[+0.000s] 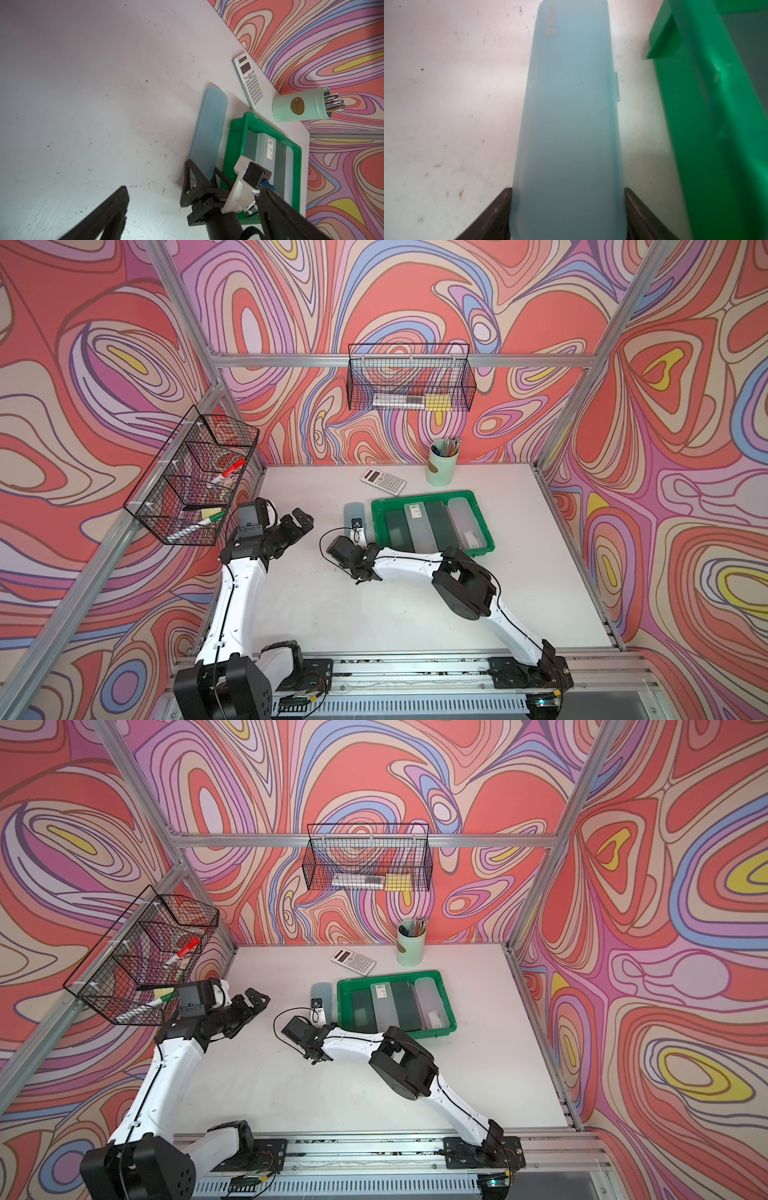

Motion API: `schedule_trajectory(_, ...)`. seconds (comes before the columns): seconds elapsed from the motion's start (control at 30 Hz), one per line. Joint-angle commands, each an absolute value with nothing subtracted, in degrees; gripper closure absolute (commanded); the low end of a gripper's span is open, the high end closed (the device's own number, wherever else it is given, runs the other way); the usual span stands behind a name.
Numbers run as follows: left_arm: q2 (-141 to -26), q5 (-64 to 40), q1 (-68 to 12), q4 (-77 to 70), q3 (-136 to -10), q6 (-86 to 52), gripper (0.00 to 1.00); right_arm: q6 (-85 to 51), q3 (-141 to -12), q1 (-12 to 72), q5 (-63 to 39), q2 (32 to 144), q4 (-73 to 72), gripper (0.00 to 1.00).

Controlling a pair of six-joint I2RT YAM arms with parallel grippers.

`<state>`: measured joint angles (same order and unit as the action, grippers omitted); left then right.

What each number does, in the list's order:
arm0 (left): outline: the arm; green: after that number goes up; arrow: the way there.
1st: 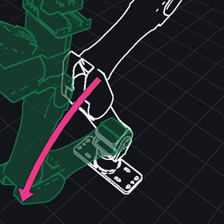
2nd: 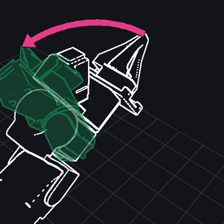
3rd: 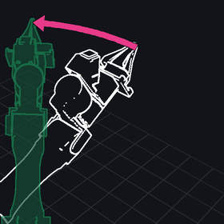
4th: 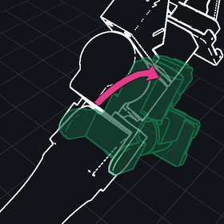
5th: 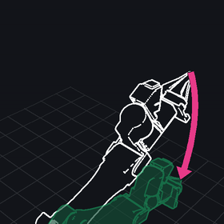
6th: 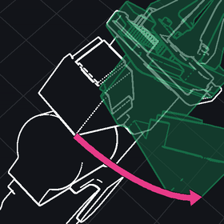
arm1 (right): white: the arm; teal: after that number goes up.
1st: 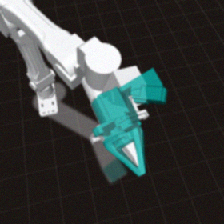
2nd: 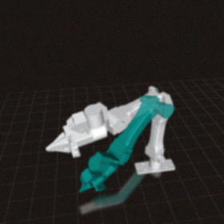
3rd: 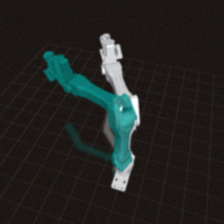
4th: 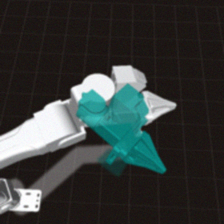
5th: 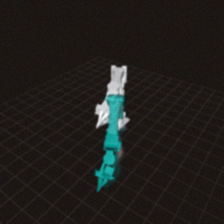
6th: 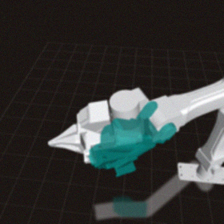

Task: Put the pencil case into the storage box
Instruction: Pick up the pencil case from the center of the board.

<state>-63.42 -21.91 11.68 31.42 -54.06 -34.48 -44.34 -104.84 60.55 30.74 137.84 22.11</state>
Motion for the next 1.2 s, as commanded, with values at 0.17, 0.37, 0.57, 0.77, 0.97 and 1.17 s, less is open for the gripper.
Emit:
schedule_trajectory(0.17,-60.5,-20.9,12.0,34.9,-54.8,-35.0,0.01,-41.9,-97.2,62.2,24.6,132.9,24.1,0.37)
schedule_trajectory(0.37,-59.1,-21.0,12.1,35.5,-53.9,-35.3,0.01,-44.4,-91.3,64.5,23.2,128.2,25.6,0.4)
schedule_trajectory(0.57,-57.8,-20.5,12.0,36.6,-53.5,-34.7,0.01,-44.1,-88.4,65.8,20.3,124.9,28.0,0.22)
schedule_trajectory(0.77,-57.9,-20.8,12.0,36.9,-53.7,-34.6,0.01,-42.2,-92.6,65.8,20.1,126.7,35.2,0.12)
schedule_trajectory(0.97,-57.9,-20.8,12.0,36.7,-53.8,-34.3,0.01,-41.7,-95.7,65.8,20.6,129.4,38.8,0.12)
schedule_trajectory(1.17,-58.6,-21.2,12.0,36.3,-53.8,-34.3,0.0,-40.9,-97.1,65.8,18.5,131.9,37.3,0.12)
